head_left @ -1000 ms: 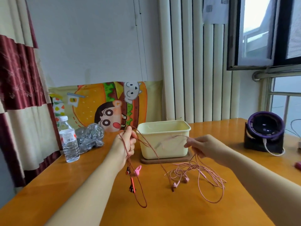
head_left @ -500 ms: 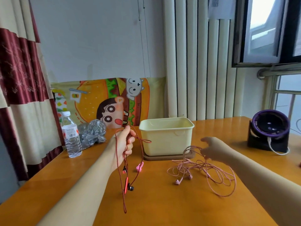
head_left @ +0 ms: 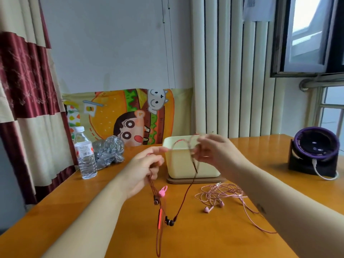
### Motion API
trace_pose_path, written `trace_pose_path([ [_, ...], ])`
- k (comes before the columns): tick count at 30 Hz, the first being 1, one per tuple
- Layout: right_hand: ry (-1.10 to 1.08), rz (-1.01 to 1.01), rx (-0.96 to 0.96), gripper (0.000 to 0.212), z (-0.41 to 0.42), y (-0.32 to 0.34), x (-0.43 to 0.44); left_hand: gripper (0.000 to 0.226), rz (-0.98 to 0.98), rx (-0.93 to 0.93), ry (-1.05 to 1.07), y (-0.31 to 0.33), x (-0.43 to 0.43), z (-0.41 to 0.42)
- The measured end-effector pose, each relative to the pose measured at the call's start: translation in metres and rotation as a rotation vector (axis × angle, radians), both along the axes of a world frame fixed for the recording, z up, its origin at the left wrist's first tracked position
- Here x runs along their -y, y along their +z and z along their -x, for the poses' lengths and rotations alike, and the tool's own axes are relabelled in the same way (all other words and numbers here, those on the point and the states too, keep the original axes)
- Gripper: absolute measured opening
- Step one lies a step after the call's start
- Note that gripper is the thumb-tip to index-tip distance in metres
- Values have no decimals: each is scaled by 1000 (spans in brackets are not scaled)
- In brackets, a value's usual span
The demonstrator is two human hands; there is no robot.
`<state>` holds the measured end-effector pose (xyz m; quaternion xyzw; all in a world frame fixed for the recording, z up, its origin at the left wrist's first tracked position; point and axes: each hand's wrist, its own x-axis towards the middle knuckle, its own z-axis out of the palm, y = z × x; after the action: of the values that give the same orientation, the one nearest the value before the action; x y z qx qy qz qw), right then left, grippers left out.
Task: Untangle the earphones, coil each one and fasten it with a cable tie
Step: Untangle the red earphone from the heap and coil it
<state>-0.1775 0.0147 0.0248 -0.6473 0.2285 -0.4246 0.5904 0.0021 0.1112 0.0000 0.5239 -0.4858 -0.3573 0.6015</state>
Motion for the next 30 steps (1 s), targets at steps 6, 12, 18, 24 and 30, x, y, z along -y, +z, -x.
trace_pose_path([
  [6, -174, -236, 84, 19, 13, -10, 15, 24, -170, 114, 258, -28, -10, -35],
  [12, 23, -73, -82, 23, 7, -6, 3, 20, -264, 523, 306, -31, -11, -22],
  [18, 299, 82, -172, 26, -1, 5, -12, 58, -13, 587, -3, -28, 8, 20],
  [24, 169, 52, -24, 24, 14, 6, 3, 33, 126, 337, 86, -19, 12, 23],
  [30, -148, -357, 365, 23, 23, -5, 24, 32, 144, -176, 273, -21, 3, -26],
])
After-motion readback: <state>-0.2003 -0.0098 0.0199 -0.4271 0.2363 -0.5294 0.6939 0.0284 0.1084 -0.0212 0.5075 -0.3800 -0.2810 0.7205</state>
